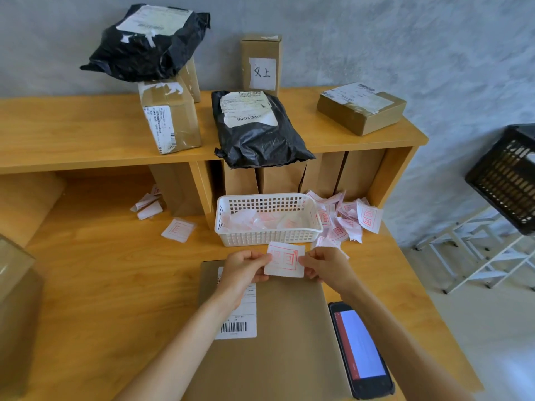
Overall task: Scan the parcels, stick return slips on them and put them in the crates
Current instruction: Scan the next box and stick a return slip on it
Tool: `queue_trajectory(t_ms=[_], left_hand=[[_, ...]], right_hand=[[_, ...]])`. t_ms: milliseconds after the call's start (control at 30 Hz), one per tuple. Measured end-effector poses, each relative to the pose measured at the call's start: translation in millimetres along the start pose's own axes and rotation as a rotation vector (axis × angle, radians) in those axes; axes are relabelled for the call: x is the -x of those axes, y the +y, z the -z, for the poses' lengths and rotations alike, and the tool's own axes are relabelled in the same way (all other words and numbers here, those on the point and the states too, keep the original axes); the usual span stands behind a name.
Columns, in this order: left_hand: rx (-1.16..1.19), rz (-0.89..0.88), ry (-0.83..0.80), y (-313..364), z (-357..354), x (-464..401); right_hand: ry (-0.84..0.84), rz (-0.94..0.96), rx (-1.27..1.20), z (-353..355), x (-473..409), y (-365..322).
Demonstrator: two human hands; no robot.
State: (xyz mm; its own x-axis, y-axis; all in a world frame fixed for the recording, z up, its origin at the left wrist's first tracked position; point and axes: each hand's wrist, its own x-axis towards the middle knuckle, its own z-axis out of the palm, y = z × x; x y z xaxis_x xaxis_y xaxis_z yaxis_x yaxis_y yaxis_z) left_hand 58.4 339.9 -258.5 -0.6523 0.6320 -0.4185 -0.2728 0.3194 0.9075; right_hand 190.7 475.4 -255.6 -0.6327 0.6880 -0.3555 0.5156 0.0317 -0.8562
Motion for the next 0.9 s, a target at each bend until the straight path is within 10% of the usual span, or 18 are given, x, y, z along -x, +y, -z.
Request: queue_trajectory(t_ms=[367,900], left_hand=[[-0.725,-0.185,0.014,-7,1,16],[-0.929,-0.287,0.002,-19,-3,18]], right_hand=[[-0.050,-0.011,0.417,0,4,12],[0.056,0.042,0.709,-10,21,17]])
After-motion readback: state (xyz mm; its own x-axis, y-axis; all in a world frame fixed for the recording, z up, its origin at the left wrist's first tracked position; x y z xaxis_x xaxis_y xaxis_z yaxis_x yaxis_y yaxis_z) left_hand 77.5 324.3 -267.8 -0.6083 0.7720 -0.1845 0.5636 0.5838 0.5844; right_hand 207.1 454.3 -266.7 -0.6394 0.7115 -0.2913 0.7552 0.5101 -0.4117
